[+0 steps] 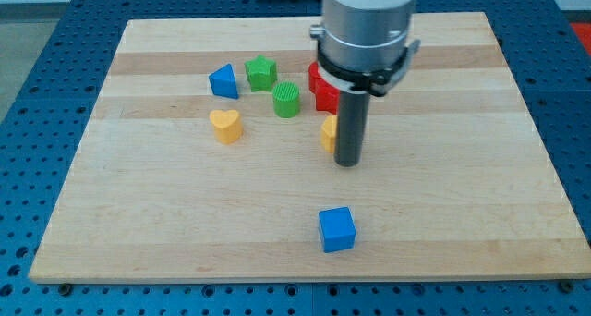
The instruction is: Slightly move the yellow hexagon into gropu of red blocks
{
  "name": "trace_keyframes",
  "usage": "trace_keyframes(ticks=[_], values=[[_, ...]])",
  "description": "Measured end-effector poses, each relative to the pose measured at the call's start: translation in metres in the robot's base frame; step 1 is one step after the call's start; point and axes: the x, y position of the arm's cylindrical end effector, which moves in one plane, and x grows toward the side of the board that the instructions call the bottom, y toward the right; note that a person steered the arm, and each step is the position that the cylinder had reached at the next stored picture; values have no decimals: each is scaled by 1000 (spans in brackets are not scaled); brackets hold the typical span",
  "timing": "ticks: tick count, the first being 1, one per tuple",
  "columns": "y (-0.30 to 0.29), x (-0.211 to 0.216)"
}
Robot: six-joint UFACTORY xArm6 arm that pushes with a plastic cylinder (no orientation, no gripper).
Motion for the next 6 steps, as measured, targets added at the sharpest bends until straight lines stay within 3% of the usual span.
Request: trace_keyframes(ticks=[3,4,5,6], values=[[-15,-45],[4,-30],[74,-5],[96,55]])
